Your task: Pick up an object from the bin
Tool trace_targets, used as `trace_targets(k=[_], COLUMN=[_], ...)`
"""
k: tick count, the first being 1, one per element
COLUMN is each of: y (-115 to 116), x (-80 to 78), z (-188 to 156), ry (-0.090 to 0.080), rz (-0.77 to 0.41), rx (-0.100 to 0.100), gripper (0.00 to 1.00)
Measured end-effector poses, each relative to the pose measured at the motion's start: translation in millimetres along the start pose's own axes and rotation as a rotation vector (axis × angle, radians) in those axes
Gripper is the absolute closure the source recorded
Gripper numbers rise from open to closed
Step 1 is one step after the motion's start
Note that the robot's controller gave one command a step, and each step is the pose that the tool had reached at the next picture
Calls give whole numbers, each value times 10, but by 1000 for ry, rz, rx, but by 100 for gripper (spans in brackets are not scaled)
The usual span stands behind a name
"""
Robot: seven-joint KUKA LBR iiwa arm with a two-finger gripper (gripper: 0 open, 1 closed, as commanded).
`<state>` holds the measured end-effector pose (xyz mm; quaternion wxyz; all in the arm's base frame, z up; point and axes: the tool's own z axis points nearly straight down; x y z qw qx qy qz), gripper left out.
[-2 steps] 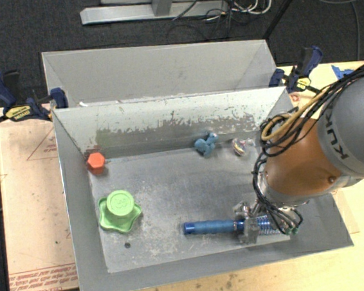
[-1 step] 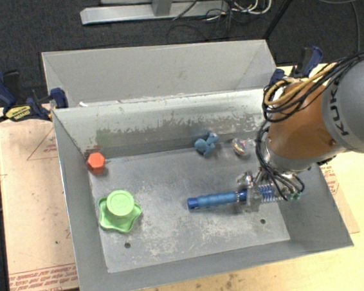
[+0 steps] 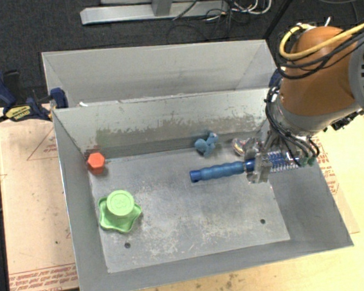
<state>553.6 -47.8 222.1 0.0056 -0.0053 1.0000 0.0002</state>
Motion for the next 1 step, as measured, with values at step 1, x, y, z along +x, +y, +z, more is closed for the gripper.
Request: trace_targets(k=[1], y=[35], x=[-295], z=[176], ry=[8], rz=[-102], rx=[0], gripper=[100])
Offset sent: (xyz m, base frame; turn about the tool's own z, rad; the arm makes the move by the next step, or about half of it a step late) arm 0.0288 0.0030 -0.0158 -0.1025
